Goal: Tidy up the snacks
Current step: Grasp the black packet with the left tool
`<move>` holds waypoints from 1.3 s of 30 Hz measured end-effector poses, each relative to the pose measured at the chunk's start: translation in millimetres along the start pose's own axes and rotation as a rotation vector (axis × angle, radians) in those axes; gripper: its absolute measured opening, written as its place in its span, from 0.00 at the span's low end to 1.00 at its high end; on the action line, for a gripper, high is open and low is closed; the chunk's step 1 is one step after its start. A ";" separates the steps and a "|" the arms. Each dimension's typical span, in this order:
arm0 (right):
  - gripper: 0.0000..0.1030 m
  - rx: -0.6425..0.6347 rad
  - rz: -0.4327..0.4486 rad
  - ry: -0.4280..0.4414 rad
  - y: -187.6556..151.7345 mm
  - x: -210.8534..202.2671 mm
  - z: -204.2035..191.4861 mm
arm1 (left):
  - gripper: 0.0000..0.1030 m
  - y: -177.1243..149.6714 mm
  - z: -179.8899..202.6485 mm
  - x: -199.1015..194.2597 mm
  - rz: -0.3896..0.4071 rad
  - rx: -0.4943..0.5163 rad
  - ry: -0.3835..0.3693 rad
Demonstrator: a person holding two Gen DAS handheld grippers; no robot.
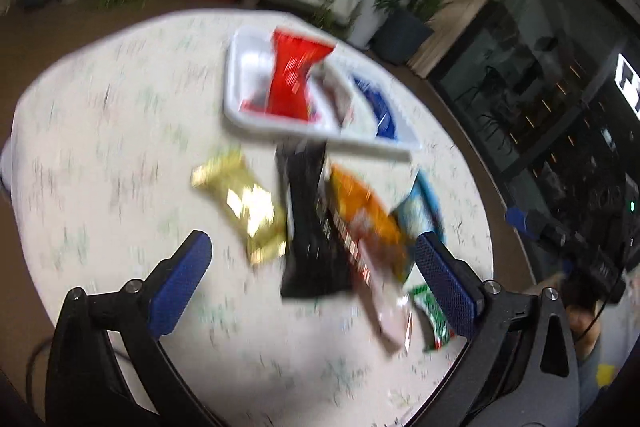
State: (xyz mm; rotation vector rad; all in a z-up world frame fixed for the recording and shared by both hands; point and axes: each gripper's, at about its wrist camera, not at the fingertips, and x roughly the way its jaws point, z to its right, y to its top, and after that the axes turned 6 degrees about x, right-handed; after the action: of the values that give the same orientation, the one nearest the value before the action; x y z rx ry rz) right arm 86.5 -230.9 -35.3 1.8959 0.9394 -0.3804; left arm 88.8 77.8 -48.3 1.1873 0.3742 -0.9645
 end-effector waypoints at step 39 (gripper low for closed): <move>0.75 -0.059 -0.090 -0.025 -67.2 13.6 -13.6 | 0.32 57.4 16.1 114.7 -0.281 0.246 0.114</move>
State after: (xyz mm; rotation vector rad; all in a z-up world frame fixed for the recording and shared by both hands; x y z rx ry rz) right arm 43.7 -196.2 -78.3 1.7956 1.0105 -0.4242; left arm 195.7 16.8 -87.9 1.4436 0.5350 -1.2140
